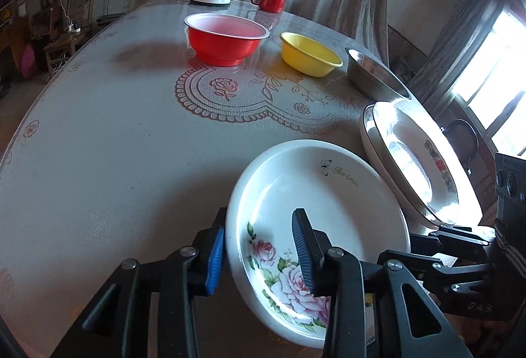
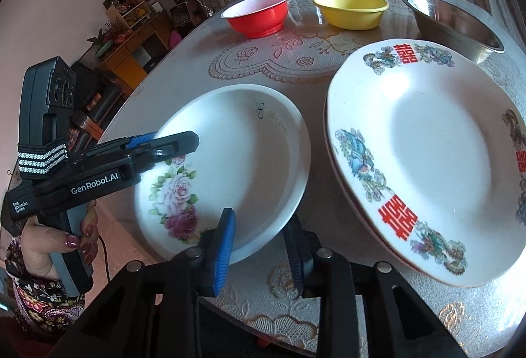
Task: Organize plates and bowls
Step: 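Reach both grippers to the rim of the pink-rose plate and close, then lift the pink-rose plate and carry it toward the plate stack, then lower the pink-rose plate onto the red-character plate with both grippers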
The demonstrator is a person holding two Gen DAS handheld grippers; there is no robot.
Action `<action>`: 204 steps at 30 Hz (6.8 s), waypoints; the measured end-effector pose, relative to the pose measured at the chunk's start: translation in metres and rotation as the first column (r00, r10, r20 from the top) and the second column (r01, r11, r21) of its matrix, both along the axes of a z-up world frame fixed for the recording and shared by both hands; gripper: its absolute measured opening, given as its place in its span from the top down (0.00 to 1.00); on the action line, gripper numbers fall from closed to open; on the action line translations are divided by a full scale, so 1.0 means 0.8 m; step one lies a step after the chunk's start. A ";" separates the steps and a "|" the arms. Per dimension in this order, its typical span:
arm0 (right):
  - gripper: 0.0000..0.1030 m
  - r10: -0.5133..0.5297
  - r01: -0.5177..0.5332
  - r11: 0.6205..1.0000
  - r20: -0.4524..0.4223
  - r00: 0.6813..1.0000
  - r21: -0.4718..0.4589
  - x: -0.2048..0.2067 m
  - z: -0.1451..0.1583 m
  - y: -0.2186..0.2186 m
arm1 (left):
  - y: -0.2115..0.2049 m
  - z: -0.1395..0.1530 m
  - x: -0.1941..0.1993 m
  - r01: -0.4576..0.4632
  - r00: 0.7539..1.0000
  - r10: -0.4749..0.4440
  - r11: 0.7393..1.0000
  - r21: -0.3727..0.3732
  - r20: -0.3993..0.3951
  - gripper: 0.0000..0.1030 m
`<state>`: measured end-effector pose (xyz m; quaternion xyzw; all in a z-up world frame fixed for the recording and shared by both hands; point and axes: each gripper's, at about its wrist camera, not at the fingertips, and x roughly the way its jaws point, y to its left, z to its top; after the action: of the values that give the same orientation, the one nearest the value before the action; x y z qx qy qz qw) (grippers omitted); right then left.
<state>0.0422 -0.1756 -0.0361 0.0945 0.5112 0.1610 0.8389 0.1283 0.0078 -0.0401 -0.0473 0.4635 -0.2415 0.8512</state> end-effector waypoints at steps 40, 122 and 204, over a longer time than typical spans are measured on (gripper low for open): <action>0.79 -0.003 0.008 0.999 0.129 0.992 -0.043 0.070 -0.008 0.052 | 0.049 -0.001 0.024 -0.007 0.997 -0.004 0.992 0.127 0.082 0.72; 0.85 -0.431 0.403 0.901 0.220 0.875 0.161 -0.020 0.067 -0.226 | -0.221 0.080 0.001 0.183 0.965 -0.184 0.983 0.022 0.189 0.74; 0.68 -0.400 0.407 0.913 0.130 0.907 -0.033 -0.011 0.038 -0.217 | -0.234 0.036 -0.008 0.186 0.964 -0.201 0.977 0.101 0.176 0.57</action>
<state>0.0332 -0.3493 -0.0056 0.1630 0.4338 -0.0257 0.8858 0.1215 -0.1793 -0.0110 0.0566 0.3943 -0.3072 0.8643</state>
